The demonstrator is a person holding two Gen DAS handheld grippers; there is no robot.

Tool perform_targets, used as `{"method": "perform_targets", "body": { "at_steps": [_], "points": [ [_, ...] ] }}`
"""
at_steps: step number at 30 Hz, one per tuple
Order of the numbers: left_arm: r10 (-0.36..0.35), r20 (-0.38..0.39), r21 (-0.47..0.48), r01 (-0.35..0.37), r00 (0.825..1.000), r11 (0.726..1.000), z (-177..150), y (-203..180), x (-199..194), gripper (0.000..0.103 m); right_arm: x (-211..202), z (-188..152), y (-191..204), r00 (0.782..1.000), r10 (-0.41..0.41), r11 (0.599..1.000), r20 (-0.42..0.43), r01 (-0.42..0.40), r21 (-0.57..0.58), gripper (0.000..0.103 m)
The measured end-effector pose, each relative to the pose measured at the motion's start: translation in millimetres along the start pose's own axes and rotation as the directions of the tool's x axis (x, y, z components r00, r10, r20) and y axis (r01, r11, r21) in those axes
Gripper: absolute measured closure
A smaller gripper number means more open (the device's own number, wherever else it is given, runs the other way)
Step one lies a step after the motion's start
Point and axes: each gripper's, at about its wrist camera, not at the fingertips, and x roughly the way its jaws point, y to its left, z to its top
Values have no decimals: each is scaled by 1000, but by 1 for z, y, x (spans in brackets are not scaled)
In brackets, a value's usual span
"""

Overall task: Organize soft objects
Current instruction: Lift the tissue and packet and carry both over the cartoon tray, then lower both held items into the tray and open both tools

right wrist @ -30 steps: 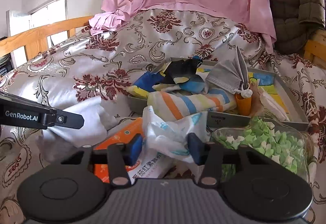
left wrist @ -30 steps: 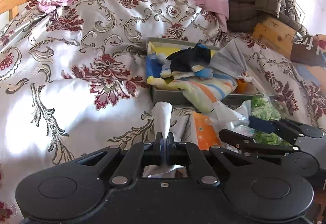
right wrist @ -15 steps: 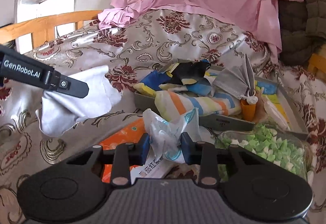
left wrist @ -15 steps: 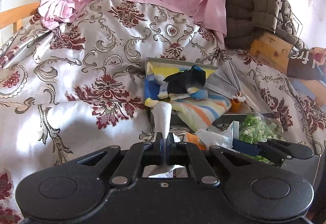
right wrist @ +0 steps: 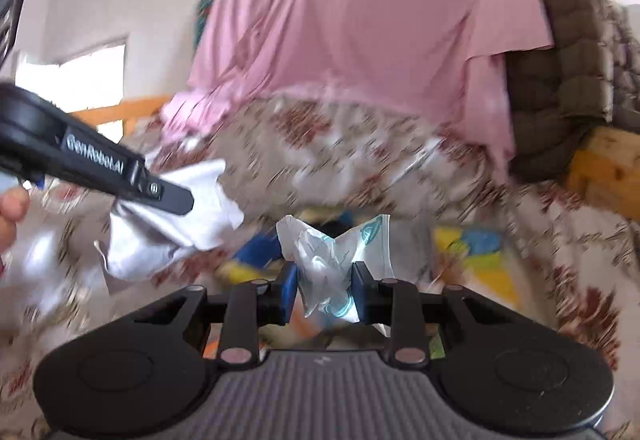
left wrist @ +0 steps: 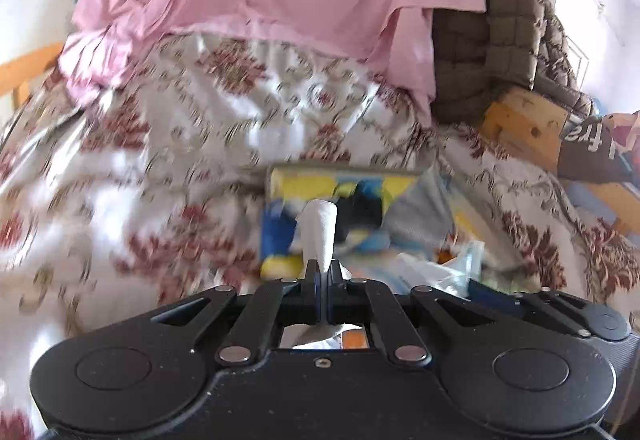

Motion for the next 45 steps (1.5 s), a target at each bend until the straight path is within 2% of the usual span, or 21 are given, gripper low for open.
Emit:
{"method": "perform_targets", "body": {
  "at_steps": [4,8,12,18,27,35,39,45],
  "points": [
    [-26,30,27,25,999,999,32,-20,24,101,13,18,-42,998,-52,995,46,48,88,70],
    [-53,43,36,51,998,998,59,-44,64,100,36,28,-95,994,-100,976,49,89,201,70],
    [-66,50,43,64,997,997,76,-69,110,100,59,27,-145,991,-130,937,14,119,329,70],
    [-67,32,47,66,997,997,84,-92,168,100,84,12,-185,990,-130,889,-54,140,436,70],
    [-36,-59,58,39,998,998,67,-100,213,99,109,-2,-186,985,-49,873,-168,124,473,69],
    [-23,-85,41,26,996,999,61,-98,210,90,107,5,-175,981,-39,891,-189,120,437,66],
    [12,-89,87,-4,996,996,61,-106,204,90,104,6,-175,981,-40,892,-190,121,435,64],
    [38,-90,123,-27,995,992,60,-113,196,85,99,7,-178,983,-39,887,-179,116,448,56]
  ]
}}
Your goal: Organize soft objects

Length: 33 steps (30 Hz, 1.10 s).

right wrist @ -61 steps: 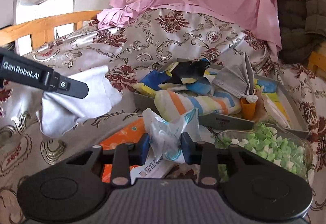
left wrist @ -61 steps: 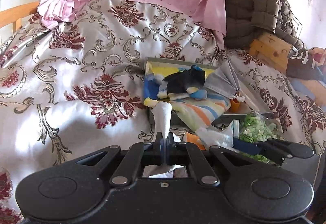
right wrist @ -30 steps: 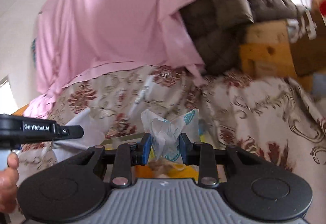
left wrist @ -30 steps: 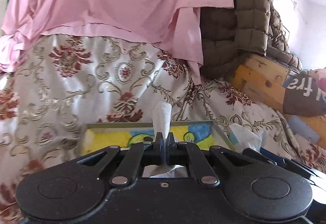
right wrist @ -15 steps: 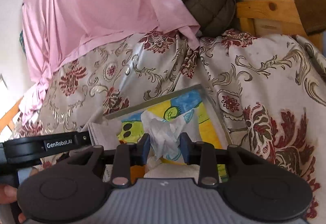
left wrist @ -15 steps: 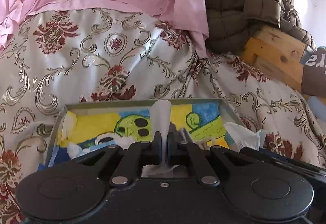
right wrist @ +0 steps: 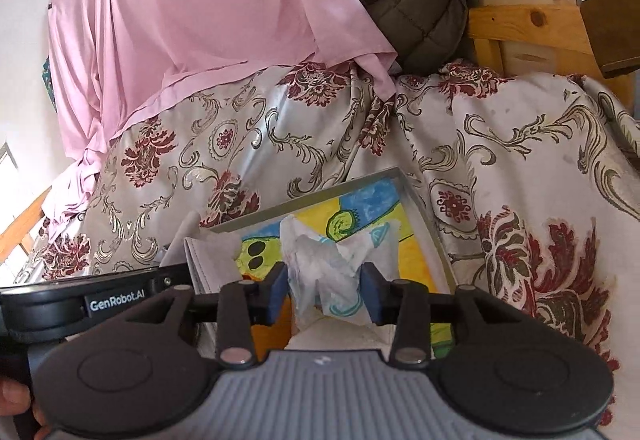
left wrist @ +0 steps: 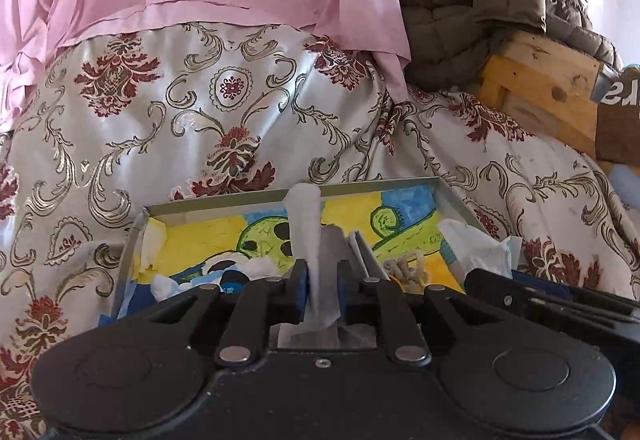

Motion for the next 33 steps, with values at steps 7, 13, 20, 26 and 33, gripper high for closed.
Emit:
{"method": "perform_targets", "body": {
  "at_steps": [7,13,20,26,33],
  "points": [
    [20,23,12,-20,1000,1000,4,-3,-17,66,-10,4,-5,1000,4,1000,12,-4,19,47],
    [35,50,16,-36,998,999,10,-5,-37,53,-26,8,-8,999,9,999,36,-10,32,44],
    [62,93,21,-64,994,998,19,-8,-65,41,-48,16,-10,997,12,999,80,-16,48,33],
    [84,136,22,-88,987,996,27,-10,-87,31,-66,22,-16,993,10,997,122,-18,70,26],
    [108,170,0,-109,980,994,29,-8,-107,22,-83,23,-21,990,15,995,143,-28,93,19]
  ]
}}
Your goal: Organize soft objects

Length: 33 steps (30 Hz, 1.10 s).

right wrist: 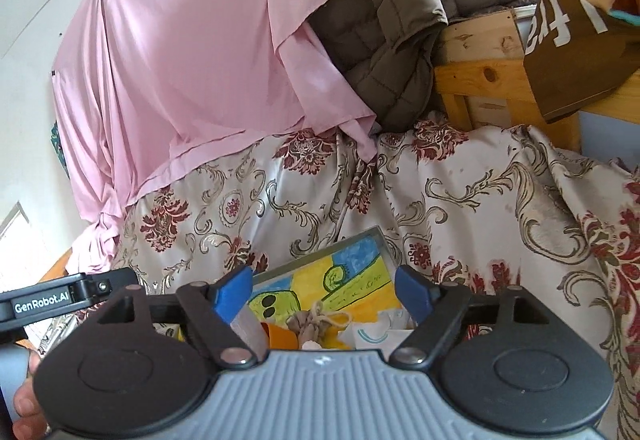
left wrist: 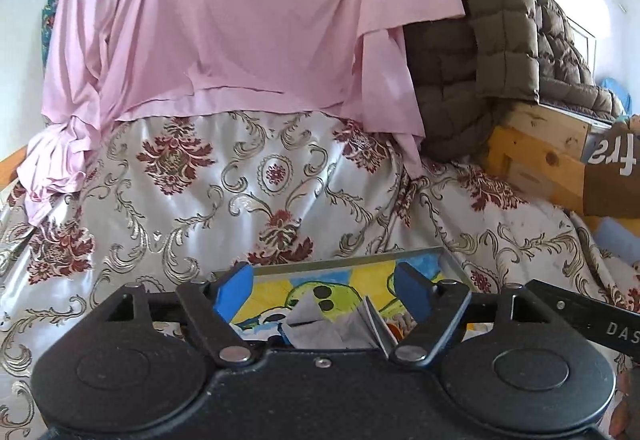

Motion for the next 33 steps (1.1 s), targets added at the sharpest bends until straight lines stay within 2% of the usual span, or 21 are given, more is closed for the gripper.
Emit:
{"method": "perform_targets", "body": {
  "at_steps": [7,14,24,33],
  "points": [
    [20,15,-3,-20,1000,1000,1,0,-14,15,-16,0,3,1000,0,1000,23,0,-3,11],
    [49,50,-9,-48,998,999,-3,-1,-33,2,-36,0,14,998,-4,999,57,7,-45,3],
    [82,77,-17,-80,994,997,-25,7,-75,1,-77,-23,36,994,-29,995,105,39,-88,0],
    [95,97,-24,-93,991,995,-61,26,-124,1,-120,-57,47,993,-8,995,114,19,-95,0]
  ]
}}
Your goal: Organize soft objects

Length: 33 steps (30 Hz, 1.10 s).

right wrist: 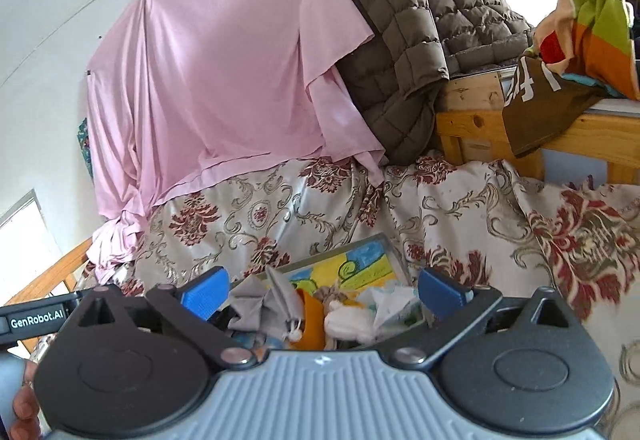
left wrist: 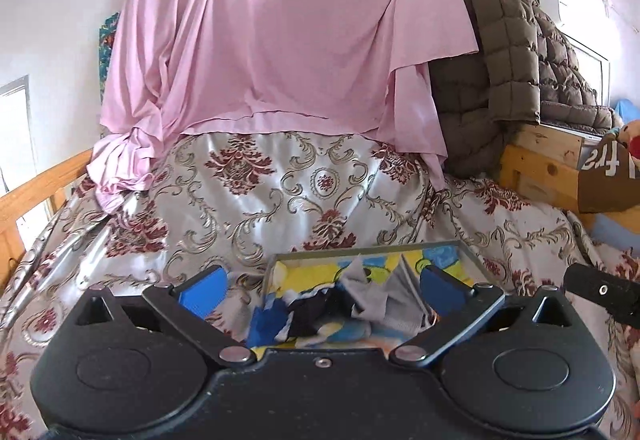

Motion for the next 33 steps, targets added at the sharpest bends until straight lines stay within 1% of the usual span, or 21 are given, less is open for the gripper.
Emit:
{"method": "perform_targets", "body": {
  "at_steps": [6,12,17,24,27,33],
  "points": [
    [15,10,8,-16,1000,1000,-21,14,-36,1,-32,-20,12,999,21,999,-31,-22,-23,0],
    [14,8,-13,-14,1000,1000,-41,30,-69,1,-65,-36,27,999,44,998,-10,-44,-55,0],
    [10,22,-35,-9,1000,999,-53,40,-94,1,-82,-46,35,998,60,995,-8,-60,-75,0],
    [19,28,-46,-17,999,999,-68,51,-115,1,-100,-54,42,998,63,995,0,-63,-78,0],
    [22,13,-53,-21,1000,998,-77,56,-121,1,-105,-58,44,998,63,995,-2,-63,-72,0],
    [45,19,-92,-43,999,995,-97,68,-129,1,-122,-65,48,998,36,996,46,-32,-82,0]
  ]
}}
